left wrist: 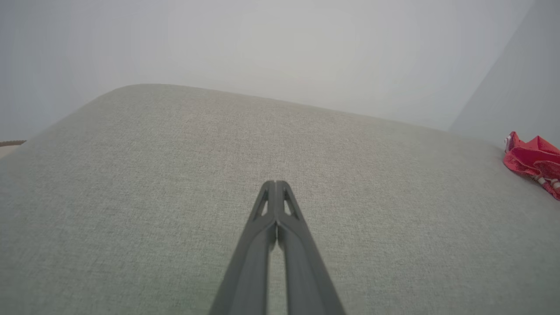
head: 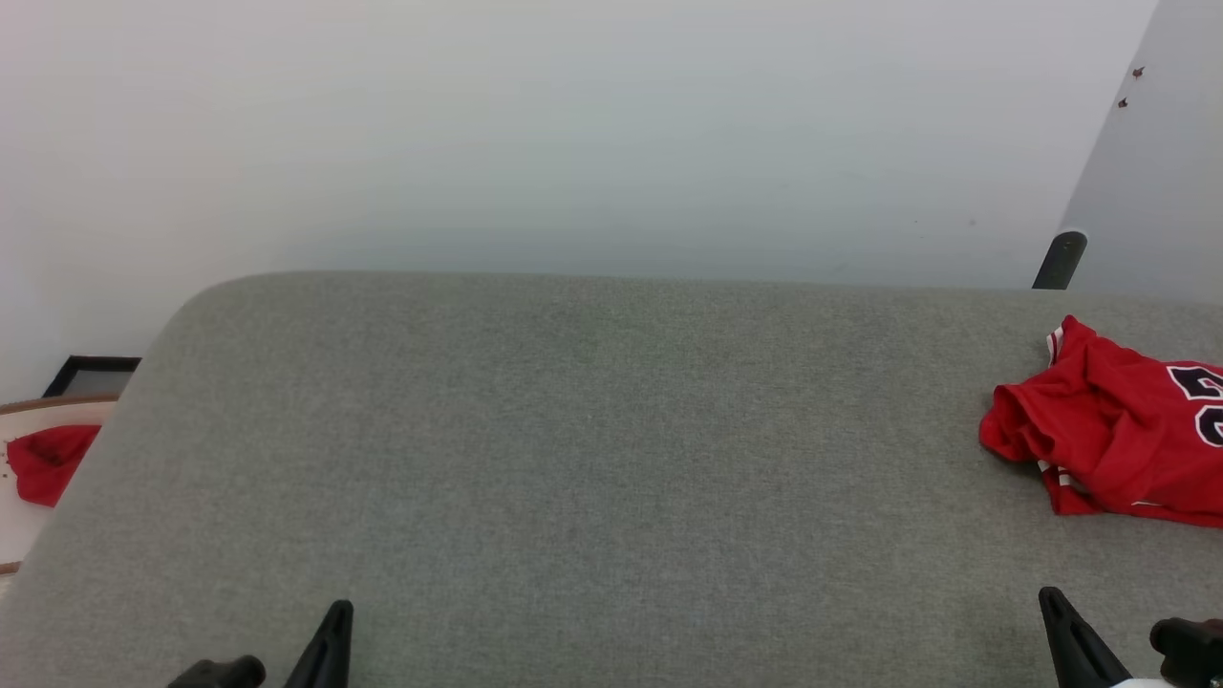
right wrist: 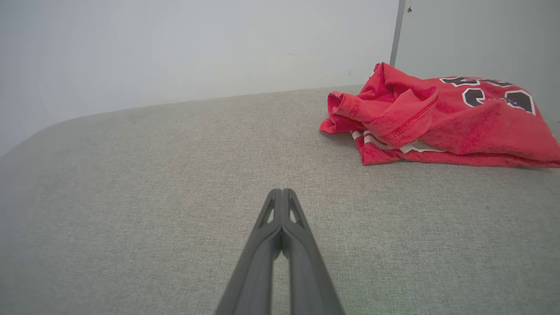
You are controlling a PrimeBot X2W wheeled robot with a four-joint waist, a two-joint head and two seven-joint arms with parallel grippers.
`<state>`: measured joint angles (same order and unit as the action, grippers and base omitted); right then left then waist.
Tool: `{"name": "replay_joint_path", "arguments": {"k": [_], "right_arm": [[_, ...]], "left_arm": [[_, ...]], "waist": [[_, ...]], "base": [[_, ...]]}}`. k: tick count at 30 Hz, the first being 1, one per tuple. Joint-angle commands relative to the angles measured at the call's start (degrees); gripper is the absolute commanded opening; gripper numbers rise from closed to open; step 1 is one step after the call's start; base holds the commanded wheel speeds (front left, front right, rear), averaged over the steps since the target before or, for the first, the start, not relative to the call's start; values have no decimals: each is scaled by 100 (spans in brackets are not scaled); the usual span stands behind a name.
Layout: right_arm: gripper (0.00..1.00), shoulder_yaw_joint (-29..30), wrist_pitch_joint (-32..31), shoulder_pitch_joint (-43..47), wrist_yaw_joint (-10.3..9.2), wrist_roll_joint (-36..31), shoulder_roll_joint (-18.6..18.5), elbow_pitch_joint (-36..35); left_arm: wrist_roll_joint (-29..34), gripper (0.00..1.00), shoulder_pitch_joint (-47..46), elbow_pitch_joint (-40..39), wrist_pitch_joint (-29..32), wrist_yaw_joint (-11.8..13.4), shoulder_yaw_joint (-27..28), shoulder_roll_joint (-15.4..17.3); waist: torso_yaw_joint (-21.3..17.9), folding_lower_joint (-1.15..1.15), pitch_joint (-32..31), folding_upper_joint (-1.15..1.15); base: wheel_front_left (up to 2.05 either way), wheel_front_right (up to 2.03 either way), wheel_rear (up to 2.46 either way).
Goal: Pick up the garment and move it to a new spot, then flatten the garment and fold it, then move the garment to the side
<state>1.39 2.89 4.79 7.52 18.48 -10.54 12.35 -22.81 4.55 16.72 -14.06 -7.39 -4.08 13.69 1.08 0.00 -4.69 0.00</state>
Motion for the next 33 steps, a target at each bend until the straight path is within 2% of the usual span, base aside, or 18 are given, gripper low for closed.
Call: {"name": "replay_joint_path", "arguments": {"k": [1,19,33], "right_arm": [[0,57,-48,-155,0,338,-14,-72],[0,155,-246,-382,-1,2021,169,-39],[0,223,-379,-532,-2,3038,282,-5]], "left_arm": [[-314,0,-155,-97,68,-1,88,18],[-1894,0,-387,-149,539,-3,322,-239],[-2849,0,-529,-178,825,-6,464,-396]], "waist": [[-2,0,9,0],[-18,0,81,0],[-29,0,133,0]], "base": [[0,0,0],[0,0,0],[0,0,0]]}}
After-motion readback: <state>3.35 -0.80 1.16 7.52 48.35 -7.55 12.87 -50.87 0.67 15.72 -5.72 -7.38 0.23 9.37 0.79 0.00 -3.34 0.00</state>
